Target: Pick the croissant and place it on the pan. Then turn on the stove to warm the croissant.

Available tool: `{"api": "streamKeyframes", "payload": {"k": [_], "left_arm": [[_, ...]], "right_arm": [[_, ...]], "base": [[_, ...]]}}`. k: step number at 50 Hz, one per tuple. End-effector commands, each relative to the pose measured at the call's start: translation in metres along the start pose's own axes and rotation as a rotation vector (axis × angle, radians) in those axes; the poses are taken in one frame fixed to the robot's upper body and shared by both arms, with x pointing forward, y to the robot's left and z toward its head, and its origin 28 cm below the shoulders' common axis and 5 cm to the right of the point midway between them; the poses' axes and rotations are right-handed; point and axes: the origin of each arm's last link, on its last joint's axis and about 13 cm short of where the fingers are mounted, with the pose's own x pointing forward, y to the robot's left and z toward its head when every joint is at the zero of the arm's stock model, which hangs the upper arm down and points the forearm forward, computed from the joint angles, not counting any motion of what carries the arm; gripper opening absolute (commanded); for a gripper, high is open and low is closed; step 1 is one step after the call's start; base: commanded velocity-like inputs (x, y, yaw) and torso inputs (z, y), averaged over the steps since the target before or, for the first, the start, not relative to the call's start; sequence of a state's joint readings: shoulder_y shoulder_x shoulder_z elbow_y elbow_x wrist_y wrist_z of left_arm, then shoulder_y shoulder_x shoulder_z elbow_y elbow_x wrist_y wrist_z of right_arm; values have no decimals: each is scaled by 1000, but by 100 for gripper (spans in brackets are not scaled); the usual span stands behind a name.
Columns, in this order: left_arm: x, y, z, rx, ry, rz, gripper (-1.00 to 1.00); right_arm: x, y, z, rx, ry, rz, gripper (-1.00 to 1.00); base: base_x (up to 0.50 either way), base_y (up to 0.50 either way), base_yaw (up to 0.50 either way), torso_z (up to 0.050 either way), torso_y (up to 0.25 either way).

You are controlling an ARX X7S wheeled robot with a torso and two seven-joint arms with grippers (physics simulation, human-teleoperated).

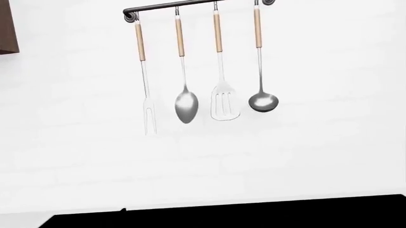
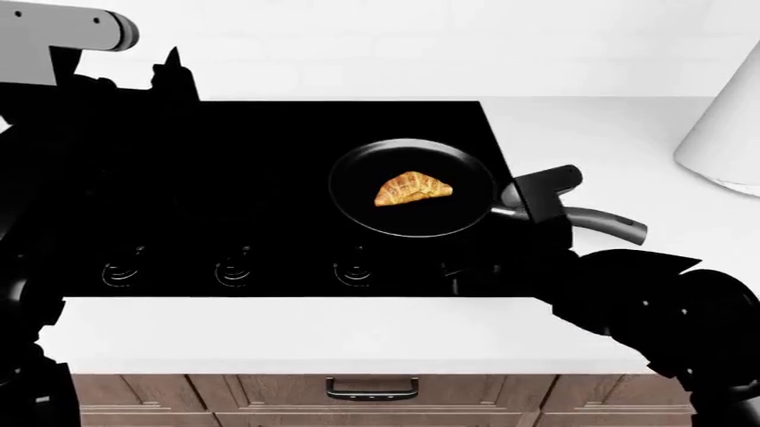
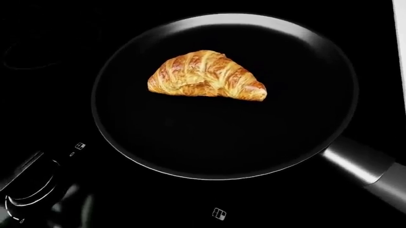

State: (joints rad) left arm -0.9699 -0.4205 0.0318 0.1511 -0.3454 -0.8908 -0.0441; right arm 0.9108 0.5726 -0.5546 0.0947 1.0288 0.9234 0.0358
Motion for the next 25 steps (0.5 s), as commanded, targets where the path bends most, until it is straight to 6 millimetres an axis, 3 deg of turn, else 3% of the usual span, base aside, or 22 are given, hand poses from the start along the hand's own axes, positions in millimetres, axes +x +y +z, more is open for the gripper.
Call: {"api": "streamKeyframes", "payload": {"k": [1,11,25], "left_arm": [[1,-2,1,3,2,-5,100],[1,-3,-1,5,8,-8,100],[5,-4,0,9,16,-6,100]], "right_arm": [[-12,-45,-22,-98,146,-229,-100],[-12,-66,-24,-135,190,-238,-100],[-7,-79,-14,-220,271,-199,-100]], "base": [[0,-4,-9,0,0],[-2,-5,-10,0,0],[0,-4,-7,0,0]]}}
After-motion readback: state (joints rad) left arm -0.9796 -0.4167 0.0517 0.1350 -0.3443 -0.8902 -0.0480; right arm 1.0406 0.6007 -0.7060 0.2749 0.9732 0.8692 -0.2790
